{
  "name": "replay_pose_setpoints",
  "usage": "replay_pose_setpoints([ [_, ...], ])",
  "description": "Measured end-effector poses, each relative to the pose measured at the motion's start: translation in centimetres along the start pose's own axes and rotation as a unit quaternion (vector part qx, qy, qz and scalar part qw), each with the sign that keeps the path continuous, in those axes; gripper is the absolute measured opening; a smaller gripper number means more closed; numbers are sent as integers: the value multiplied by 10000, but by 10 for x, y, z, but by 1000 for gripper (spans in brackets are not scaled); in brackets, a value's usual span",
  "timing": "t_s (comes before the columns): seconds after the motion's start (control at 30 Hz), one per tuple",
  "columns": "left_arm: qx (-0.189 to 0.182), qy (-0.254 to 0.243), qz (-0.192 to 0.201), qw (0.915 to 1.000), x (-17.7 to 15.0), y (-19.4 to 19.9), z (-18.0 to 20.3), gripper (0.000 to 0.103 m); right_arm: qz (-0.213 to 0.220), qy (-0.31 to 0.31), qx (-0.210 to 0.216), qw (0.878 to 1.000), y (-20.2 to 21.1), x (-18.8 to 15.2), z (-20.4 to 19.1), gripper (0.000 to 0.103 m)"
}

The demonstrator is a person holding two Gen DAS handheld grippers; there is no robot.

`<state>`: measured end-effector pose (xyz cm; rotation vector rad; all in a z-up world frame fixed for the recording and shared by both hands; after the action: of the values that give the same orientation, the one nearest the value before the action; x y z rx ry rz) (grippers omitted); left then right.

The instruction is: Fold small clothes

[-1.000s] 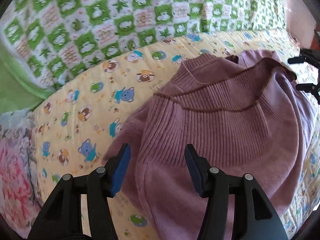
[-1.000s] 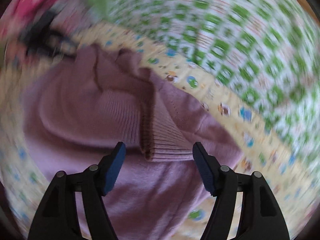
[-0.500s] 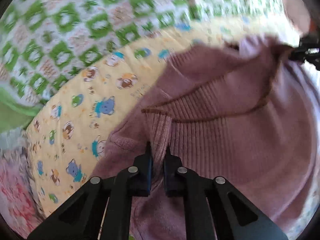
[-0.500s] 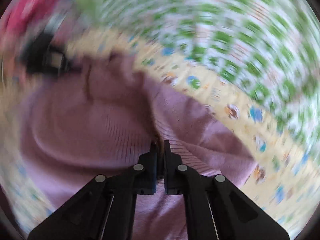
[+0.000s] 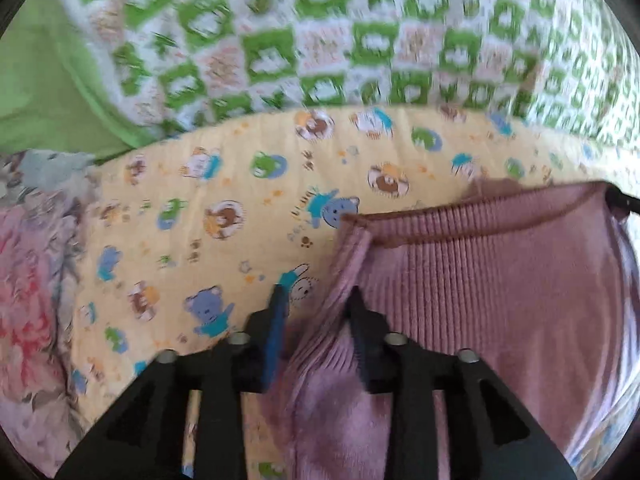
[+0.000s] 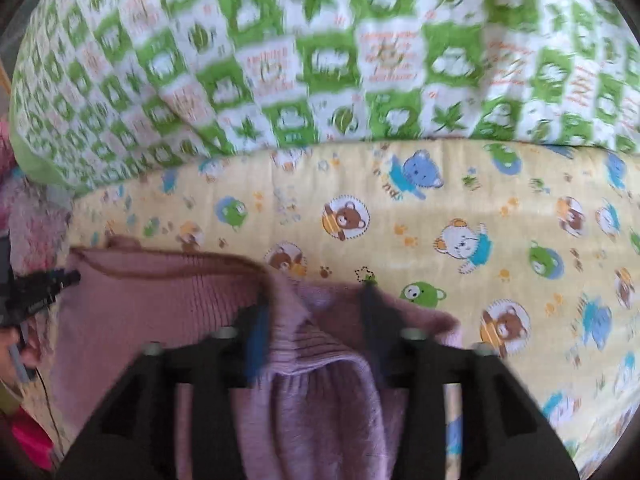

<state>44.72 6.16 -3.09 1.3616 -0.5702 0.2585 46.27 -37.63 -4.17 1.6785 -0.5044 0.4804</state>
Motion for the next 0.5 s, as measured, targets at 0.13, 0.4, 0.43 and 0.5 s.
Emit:
replay_pose_setpoints([
  [0.13,8,273,331,9991,-15,44,-9,49,372,-191,249,9988,46,-12,7,60],
  [0.4,-1735,480,195,9835,-71,59,83,50,-229,-542,1725,9833,57,-96,-39,51],
  [0.43,-1855,465,99,9815,-75,50,97,50,-324,-543,1749,9826,49,-102,-47,51],
  [0.5,-1990,371,-101,9793,-79,29,121,51,-598,-640,1772,9803,24,-113,-61,51],
])
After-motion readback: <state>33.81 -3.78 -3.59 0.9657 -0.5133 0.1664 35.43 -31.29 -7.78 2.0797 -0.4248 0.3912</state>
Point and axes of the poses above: each gripper's, at about its wrist camera, not at the fingertips, and y roughly against the way its jaws point, z to its right, x to its top, the point moved 1 cm from there along -y, roughly the way its jaws point, and after that the axes turned 12 degrees about -x, right-handed, at the moved point
